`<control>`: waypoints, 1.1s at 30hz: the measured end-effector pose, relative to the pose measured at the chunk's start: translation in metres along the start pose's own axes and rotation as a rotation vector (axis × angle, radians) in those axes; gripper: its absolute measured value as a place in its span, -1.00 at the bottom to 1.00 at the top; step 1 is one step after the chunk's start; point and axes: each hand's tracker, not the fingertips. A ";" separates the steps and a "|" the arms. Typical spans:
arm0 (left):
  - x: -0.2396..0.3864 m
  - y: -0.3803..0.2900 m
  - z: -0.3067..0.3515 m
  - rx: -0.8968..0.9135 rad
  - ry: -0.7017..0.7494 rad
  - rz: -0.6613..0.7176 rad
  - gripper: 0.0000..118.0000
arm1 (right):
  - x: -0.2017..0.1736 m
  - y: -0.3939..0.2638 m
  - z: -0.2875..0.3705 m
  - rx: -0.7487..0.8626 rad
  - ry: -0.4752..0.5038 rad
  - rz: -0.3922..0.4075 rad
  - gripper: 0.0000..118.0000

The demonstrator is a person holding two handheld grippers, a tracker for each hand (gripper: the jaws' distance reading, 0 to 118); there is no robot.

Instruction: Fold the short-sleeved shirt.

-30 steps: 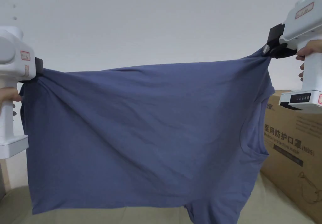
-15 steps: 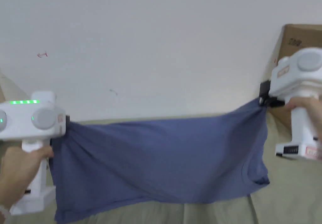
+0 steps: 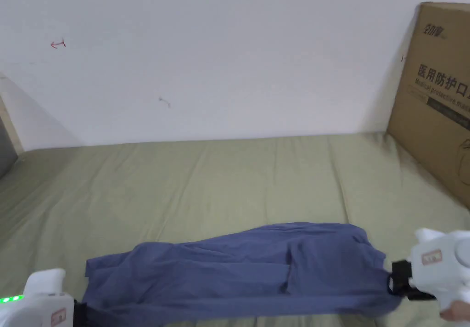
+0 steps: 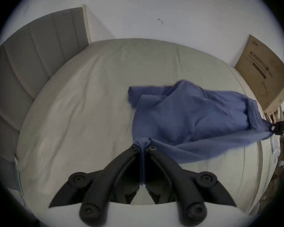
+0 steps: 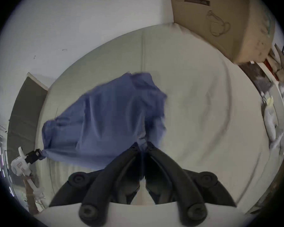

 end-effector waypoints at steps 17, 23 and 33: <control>-0.015 -0.225 0.167 -0.108 0.015 -0.136 -0.92 | 0.066 -0.271 0.134 -0.130 -0.037 -0.023 -0.94; -0.016 -0.222 0.185 -0.080 0.031 -0.071 0.60 | 0.040 -0.259 0.135 -0.087 -0.160 0.103 0.29; 0.015 -0.167 0.192 0.002 -0.153 0.025 -1.00 | -0.040 -0.209 0.131 0.111 -0.037 0.175 -0.98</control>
